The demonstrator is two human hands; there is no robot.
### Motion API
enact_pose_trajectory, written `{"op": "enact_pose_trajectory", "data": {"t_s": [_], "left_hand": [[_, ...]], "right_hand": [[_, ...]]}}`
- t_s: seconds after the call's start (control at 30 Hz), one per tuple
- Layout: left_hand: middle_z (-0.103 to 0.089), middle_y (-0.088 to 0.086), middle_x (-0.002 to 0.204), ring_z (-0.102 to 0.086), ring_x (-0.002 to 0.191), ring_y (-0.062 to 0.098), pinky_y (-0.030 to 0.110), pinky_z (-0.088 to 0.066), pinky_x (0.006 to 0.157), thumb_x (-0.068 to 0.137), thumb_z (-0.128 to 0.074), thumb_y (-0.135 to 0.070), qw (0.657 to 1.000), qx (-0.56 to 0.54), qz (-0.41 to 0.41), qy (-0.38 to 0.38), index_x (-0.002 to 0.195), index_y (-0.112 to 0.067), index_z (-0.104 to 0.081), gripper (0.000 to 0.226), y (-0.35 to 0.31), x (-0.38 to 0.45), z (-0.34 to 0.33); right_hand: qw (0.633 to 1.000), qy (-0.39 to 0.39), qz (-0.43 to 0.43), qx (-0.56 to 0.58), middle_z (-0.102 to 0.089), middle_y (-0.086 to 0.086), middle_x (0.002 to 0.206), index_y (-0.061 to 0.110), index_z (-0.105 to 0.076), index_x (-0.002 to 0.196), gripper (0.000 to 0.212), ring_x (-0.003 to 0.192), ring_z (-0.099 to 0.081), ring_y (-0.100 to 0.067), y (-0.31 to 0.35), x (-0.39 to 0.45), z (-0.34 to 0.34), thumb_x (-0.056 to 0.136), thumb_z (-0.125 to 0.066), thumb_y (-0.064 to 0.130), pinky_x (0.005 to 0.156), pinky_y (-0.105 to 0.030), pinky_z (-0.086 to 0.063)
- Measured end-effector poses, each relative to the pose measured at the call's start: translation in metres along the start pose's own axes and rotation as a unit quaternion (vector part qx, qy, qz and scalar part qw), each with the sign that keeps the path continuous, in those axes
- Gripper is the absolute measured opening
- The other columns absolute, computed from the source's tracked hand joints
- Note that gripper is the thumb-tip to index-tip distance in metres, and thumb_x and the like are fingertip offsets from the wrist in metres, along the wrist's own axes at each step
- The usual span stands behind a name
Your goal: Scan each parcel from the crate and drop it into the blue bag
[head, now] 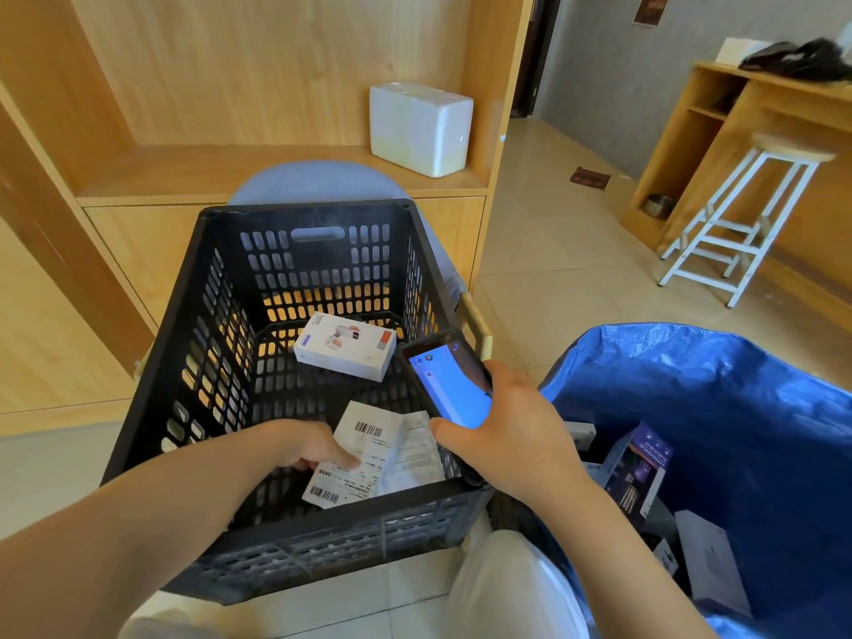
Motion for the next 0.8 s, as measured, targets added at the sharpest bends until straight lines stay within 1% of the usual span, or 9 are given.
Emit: {"op": "enact_pose_trajectory", "data": {"t_s": [0.1, 0.2, 0.27, 0.33, 0.43, 0.5, 0.57, 0.67, 0.8], "left_hand": [[-0.060, -0.002, 0.130, -0.055, 0.107, 0.017, 0.036, -0.041, 0.097, 0.085, -0.072, -0.042, 0.999, 0.025, 0.005, -0.023, 0.134, -0.020, -0.055, 0.057, 0.000, -0.005, 0.007], [-0.058, -0.002, 0.135, -0.052, 0.114, 0.019, 0.042, -0.038, 0.106, 0.086, -0.071, -0.044, 1.000, 0.005, 0.008, -0.008, 0.136, -0.019, -0.051, 0.059, -0.003, -0.013, 0.004], [-0.061, -0.003, 0.131, -0.054, 0.117, 0.019, 0.043, -0.038, 0.107, 0.085, -0.072, -0.044, 1.000, -0.020, 0.003, 0.004, 0.132, -0.021, -0.053, 0.056, -0.008, -0.016, 0.001], [-0.066, -0.002, 0.123, -0.057, 0.117, 0.019, 0.044, -0.042, 0.106, 0.085, -0.073, -0.039, 0.999, -0.043, -0.012, 0.010, 0.125, -0.024, -0.056, 0.046, -0.016, -0.020, 0.002], [-0.071, 0.001, 0.112, -0.065, 0.109, 0.020, 0.044, -0.051, 0.099, 0.089, -0.070, -0.028, 0.997, -0.061, -0.042, -0.001, 0.117, -0.020, -0.058, 0.031, -0.029, -0.034, 0.016], [-0.071, 0.002, 0.109, -0.067, 0.104, 0.020, 0.041, -0.056, 0.092, 0.091, -0.068, -0.026, 0.997, -0.033, -0.059, -0.021, 0.109, -0.018, -0.058, 0.022, -0.033, -0.047, 0.032], [-0.072, 0.002, 0.112, -0.068, 0.104, 0.020, 0.042, -0.056, 0.093, 0.091, -0.068, -0.028, 0.997, -0.027, -0.063, -0.045, 0.114, -0.016, -0.060, 0.027, -0.030, -0.060, 0.051], [-0.072, 0.001, 0.111, -0.069, 0.103, 0.019, 0.042, -0.056, 0.093, 0.091, -0.069, -0.027, 0.988, -0.085, -0.086, -0.100, 0.122, -0.016, -0.060, 0.034, -0.021, -0.079, 0.072], [-0.069, 0.001, 0.110, -0.067, 0.098, 0.019, 0.036, -0.055, 0.082, 0.092, -0.067, -0.027, 0.965, -0.115, -0.135, -0.194, 0.116, -0.016, -0.058, 0.027, -0.021, -0.110, 0.080]], "right_hand": [[1.000, -0.003, 0.003, 0.000, -0.052, 0.009, 0.096, 0.030, -0.047, 0.107, 0.052, 0.086, -0.056, -0.012, 0.000, 0.000, 0.000, 0.070, -0.070, 0.057, 0.069, -0.032, -0.054], [1.000, -0.002, 0.005, -0.004, -0.052, 0.009, 0.097, 0.030, -0.046, 0.108, 0.052, 0.087, -0.056, -0.012, 0.001, -0.001, 0.000, 0.071, -0.071, 0.057, 0.070, -0.031, -0.054], [1.000, 0.000, 0.006, -0.003, -0.052, 0.009, 0.098, 0.030, -0.046, 0.109, 0.054, 0.088, -0.055, -0.012, 0.000, -0.002, 0.000, 0.071, -0.071, 0.058, 0.069, -0.030, -0.054], [1.000, 0.003, 0.005, 0.000, -0.052, 0.010, 0.098, 0.031, -0.045, 0.110, 0.054, 0.088, -0.055, -0.011, 0.000, -0.002, 0.001, 0.071, -0.072, 0.058, 0.069, -0.029, -0.054], [1.000, 0.000, -0.001, -0.001, -0.052, 0.009, 0.098, 0.029, -0.046, 0.110, 0.053, 0.087, -0.055, -0.012, 0.001, -0.001, 0.002, 0.073, -0.072, 0.056, 0.069, -0.031, -0.053], [1.000, 0.001, -0.007, -0.009, -0.053, 0.008, 0.097, 0.027, -0.047, 0.108, 0.051, 0.083, -0.055, -0.012, 0.002, 0.002, 0.003, 0.073, -0.071, 0.056, 0.064, -0.030, -0.048], [1.000, 0.004, -0.013, -0.010, -0.055, 0.007, 0.098, 0.025, -0.049, 0.110, 0.052, 0.083, -0.055, -0.014, 0.003, 0.005, 0.005, 0.074, -0.070, 0.056, 0.063, -0.031, -0.045], [1.000, 0.011, -0.023, 0.002, -0.059, 0.007, 0.094, 0.022, -0.050, 0.111, 0.053, 0.083, -0.058, -0.017, 0.005, 0.009, 0.009, 0.075, -0.070, 0.056, 0.066, -0.034, -0.047], [0.998, 0.027, -0.027, 0.043, -0.062, 0.009, 0.092, 0.023, -0.054, 0.110, 0.050, 0.082, -0.060, -0.013, 0.005, 0.008, 0.015, 0.076, -0.072, 0.054, 0.070, -0.035, -0.052]]}}
Point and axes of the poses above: each hand's wrist, its own x-axis towards the middle knuckle, its own z-axis out of the back of the hand, y = z × x, the point moved 3 cm from there along x, towards the middle knuckle
